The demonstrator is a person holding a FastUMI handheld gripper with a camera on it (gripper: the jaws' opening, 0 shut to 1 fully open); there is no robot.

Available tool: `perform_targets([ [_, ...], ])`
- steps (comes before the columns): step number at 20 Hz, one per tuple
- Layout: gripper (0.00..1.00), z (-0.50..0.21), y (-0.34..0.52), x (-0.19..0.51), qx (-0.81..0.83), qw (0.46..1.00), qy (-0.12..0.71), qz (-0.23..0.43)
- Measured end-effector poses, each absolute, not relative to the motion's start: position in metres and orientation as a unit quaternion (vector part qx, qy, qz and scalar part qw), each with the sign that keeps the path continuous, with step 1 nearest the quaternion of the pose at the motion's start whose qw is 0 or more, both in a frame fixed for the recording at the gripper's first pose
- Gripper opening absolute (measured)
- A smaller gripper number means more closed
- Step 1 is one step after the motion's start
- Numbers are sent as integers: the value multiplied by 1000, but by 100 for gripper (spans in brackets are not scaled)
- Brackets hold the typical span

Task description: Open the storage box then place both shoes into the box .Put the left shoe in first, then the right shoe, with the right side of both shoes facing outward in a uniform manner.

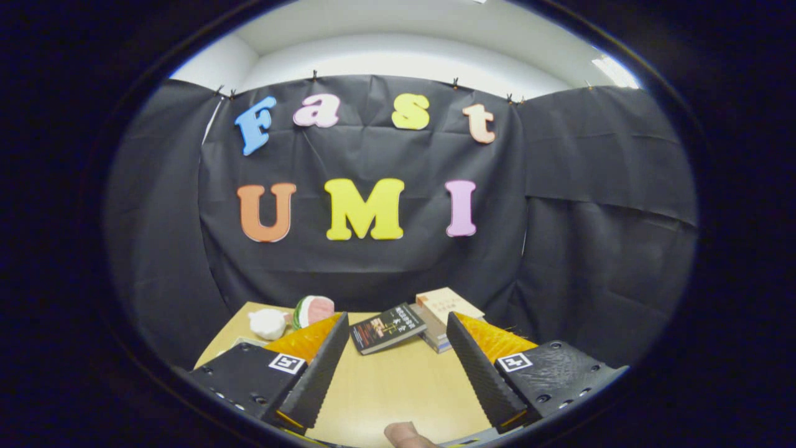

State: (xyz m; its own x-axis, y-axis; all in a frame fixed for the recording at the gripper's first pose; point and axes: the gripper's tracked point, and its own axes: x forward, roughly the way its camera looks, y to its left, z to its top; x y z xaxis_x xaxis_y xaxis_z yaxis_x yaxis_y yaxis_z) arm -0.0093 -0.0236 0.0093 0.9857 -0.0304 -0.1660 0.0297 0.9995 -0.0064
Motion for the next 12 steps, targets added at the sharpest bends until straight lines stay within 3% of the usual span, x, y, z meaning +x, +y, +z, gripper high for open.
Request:
perform_targets([
  [12, 96, 41, -5, -34, 2, 999, 26, 23],
])
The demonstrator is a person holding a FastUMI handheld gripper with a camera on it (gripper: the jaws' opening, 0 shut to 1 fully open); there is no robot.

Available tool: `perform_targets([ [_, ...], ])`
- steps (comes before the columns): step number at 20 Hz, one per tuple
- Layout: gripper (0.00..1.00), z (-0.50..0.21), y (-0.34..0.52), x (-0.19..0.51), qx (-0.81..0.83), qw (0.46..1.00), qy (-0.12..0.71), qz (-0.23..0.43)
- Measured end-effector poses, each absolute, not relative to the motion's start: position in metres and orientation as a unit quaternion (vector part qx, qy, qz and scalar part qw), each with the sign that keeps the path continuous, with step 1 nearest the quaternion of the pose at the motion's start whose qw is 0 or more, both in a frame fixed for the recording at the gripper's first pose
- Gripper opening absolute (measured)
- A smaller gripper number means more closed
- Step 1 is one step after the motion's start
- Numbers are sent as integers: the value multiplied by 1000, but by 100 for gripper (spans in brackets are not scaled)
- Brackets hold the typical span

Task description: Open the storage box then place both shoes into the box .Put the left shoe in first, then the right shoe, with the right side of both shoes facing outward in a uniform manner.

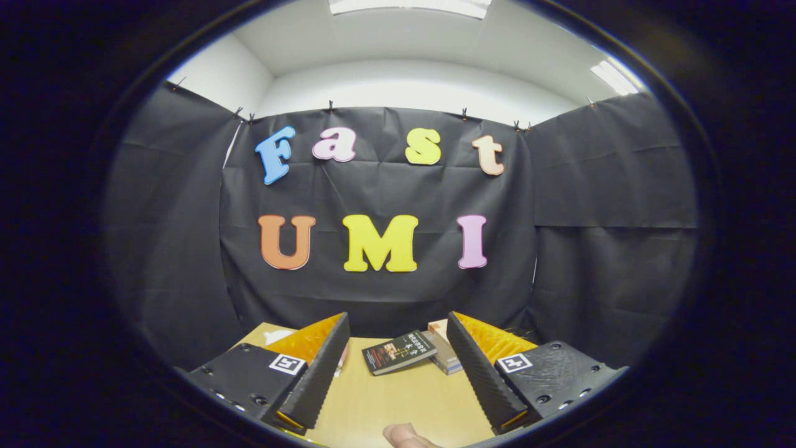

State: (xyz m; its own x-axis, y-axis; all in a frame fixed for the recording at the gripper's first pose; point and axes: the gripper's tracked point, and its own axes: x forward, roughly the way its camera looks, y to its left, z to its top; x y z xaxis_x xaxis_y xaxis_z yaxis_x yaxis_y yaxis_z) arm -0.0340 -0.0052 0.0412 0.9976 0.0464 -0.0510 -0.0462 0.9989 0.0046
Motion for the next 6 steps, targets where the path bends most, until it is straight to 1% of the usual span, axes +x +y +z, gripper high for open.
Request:
perform_targets([
  [6, 96, 35, 8, -33, -1, 999, 34, 29],
])
